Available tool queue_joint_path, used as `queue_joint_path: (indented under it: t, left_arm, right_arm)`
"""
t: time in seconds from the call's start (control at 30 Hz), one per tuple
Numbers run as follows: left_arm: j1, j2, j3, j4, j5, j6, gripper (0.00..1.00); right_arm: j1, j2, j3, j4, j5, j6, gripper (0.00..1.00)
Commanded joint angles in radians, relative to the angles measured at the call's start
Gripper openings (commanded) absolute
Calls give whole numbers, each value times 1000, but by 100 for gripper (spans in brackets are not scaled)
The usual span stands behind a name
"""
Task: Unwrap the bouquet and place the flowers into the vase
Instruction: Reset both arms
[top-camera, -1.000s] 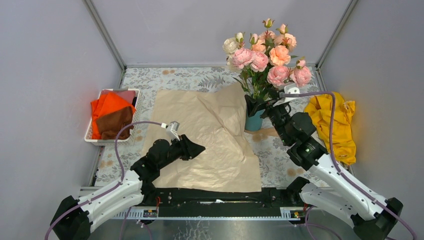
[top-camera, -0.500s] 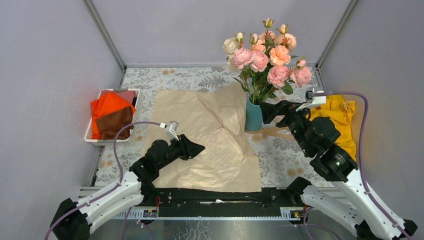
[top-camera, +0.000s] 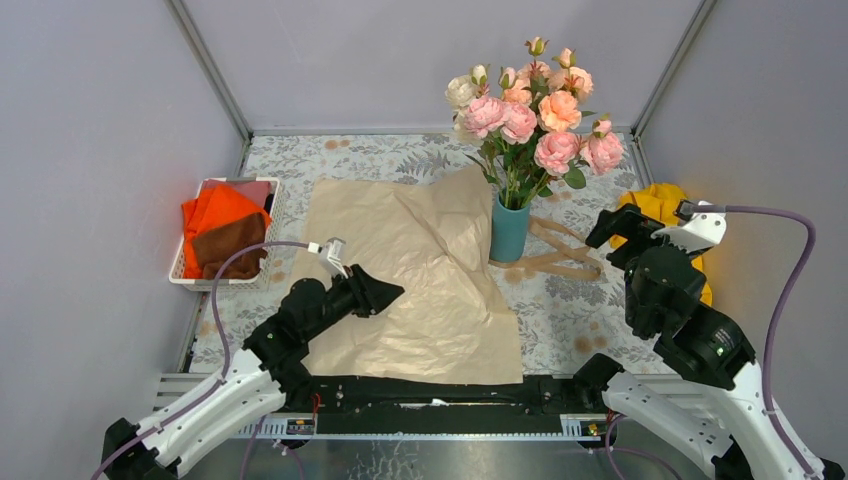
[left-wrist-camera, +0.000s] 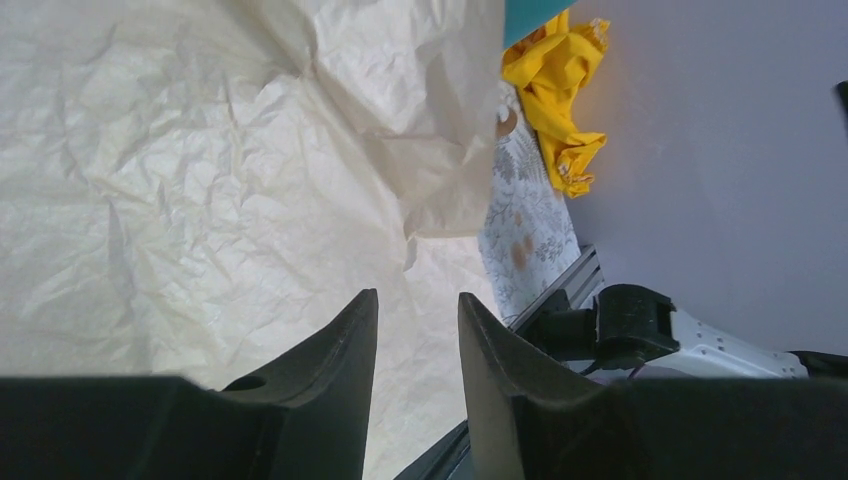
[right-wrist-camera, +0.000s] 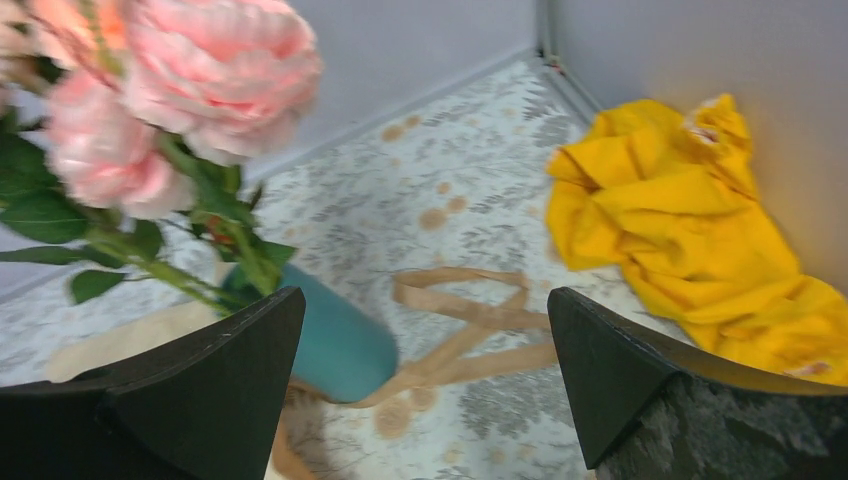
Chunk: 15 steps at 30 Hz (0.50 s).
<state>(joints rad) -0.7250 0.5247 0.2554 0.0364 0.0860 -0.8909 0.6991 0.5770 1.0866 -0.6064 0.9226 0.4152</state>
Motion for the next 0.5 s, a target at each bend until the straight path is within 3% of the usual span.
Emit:
queue_joint_path:
  t: [0.0,0.47]
  left_arm:
    - [-5,-38,117,-101,-38,43,42]
    - [-4,-140,331,-331,-152,89,44]
  right_arm:
    - [-4,21,18,-125,180,69,100]
    - [-4,-16,-12,-159,162,101,100]
